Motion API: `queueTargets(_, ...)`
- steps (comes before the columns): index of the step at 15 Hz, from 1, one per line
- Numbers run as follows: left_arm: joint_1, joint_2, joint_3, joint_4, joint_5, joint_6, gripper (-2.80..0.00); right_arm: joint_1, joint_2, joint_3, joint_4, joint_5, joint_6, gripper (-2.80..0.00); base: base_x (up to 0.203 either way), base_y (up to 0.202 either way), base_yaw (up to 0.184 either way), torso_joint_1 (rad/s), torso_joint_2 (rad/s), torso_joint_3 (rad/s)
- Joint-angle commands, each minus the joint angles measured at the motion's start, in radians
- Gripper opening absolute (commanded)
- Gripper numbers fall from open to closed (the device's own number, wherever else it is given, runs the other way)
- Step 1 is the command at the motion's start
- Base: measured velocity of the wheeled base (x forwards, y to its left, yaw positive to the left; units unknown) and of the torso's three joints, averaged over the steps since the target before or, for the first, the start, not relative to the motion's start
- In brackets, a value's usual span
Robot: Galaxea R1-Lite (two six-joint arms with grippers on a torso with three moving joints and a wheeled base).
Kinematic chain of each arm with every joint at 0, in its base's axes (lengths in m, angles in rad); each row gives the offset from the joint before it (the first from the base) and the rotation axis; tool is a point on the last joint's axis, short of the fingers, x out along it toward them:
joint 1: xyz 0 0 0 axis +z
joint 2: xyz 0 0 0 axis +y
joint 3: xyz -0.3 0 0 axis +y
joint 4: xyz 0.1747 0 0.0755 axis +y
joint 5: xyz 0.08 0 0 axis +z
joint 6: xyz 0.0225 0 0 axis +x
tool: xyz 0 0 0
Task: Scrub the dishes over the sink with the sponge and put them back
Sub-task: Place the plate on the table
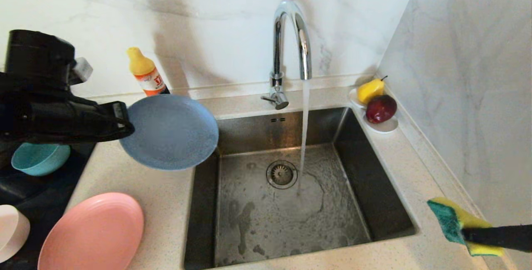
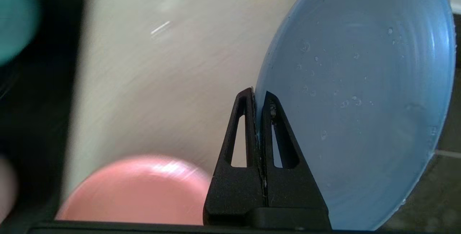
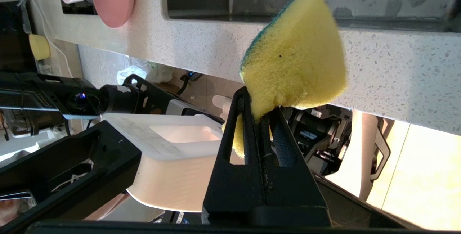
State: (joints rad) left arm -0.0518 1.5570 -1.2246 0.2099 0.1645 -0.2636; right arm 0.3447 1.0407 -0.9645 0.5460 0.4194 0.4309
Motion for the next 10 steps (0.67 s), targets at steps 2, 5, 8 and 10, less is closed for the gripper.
queueTargets(2, 0.167, -0.035, -0.026, 0.107, -0.081, -0.013, -2.8, 0.0, 0.016, 0.0, 0.003, 0.002, 0.002, -2.8, 0.0, 0.0, 0.0, 0.0, 0.0, 0.0)
queueTargets(5, 0.324, -0.02, -0.007, 0.111, -0.192, -0.015, -2.8, 0.002, 0.019, -0.004, 0.003, 0.004, -0.002, -2.8, 0.0, 0.0, 0.0, 0.0, 0.0, 0.0)
queueTargets(8, 0.45, 0.022, 0.011, 0.107, -0.287, -0.01, -2.8, 0.002, 0.029, -0.011, 0.003, 0.004, -0.003, -2.8, 0.0, 0.0, 0.0, 0.0, 0.0, 0.0)
queueTargets(10, 0.499, 0.069, 0.033, 0.077, -0.334, -0.008, -2.8, 0.002, 0.037, -0.013, 0.002, 0.004, -0.003, -2.8, 0.0, 0.0, 0.0, 0.0, 0.0, 0.0)
